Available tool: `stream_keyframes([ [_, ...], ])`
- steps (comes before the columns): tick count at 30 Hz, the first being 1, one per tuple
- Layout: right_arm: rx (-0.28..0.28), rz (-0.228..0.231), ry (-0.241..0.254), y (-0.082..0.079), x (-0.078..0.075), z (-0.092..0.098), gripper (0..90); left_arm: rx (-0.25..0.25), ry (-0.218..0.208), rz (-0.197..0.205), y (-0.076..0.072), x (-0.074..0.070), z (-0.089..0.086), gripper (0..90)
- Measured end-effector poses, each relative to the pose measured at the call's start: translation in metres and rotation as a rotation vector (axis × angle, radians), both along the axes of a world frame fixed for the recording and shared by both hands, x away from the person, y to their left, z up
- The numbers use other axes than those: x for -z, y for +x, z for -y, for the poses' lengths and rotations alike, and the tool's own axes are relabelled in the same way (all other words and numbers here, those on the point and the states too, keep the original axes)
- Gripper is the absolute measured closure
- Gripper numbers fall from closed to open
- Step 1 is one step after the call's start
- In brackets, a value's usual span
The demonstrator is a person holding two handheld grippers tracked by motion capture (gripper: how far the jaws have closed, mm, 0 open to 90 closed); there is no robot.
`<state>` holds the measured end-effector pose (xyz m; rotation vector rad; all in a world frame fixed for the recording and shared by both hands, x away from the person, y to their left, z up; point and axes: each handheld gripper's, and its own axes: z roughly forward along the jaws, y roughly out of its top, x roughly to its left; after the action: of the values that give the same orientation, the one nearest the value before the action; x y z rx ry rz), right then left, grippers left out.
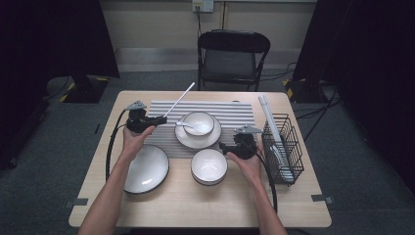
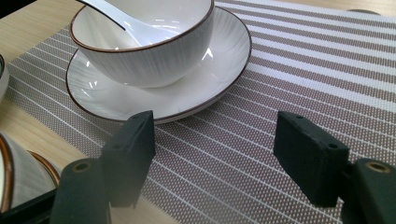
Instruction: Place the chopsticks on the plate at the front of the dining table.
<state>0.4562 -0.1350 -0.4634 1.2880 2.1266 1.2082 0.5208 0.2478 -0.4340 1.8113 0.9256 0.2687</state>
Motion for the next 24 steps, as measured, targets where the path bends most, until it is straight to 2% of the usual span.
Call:
stream_keyframes([
  [3, 0.006, -0.007, -0.006, 0.000, 0.002, 0.001, 29.3, 0.000, 0.023, -0.012, 0.001, 0.004, 0.003, 86.2],
  [6, 0.007, -0.007, -0.009, -0.001, 0.005, 0.003, 29.3, 0.006, 0.021, -0.024, 0.002, 0.008, 0.005, 86.1],
  [9, 0.014, -0.018, -0.014, -0.001, 0.009, 0.004, 29.3, 0.010, 0.041, -0.035, 0.003, 0.011, 0.007, 86.1],
  [11, 0.017, -0.021, -0.023, -0.002, 0.013, 0.004, 29.3, 0.009, 0.030, -0.041, 0.003, 0.014, 0.008, 86.2],
  [16, 0.020, -0.035, -0.033, -0.001, 0.017, 0.005, 29.3, 0.010, 0.058, -0.063, 0.002, 0.024, 0.012, 86.1],
  [21, 0.027, -0.038, -0.076, 0.000, 0.020, 0.004, 29.2, 0.022, 0.090, -0.086, 0.001, 0.034, 0.016, 86.1],
  [24, 0.026, -0.046, -0.094, 0.000, 0.023, 0.003, 29.0, 0.023, 0.092, -0.092, 0.002, 0.035, 0.019, 86.1],
])
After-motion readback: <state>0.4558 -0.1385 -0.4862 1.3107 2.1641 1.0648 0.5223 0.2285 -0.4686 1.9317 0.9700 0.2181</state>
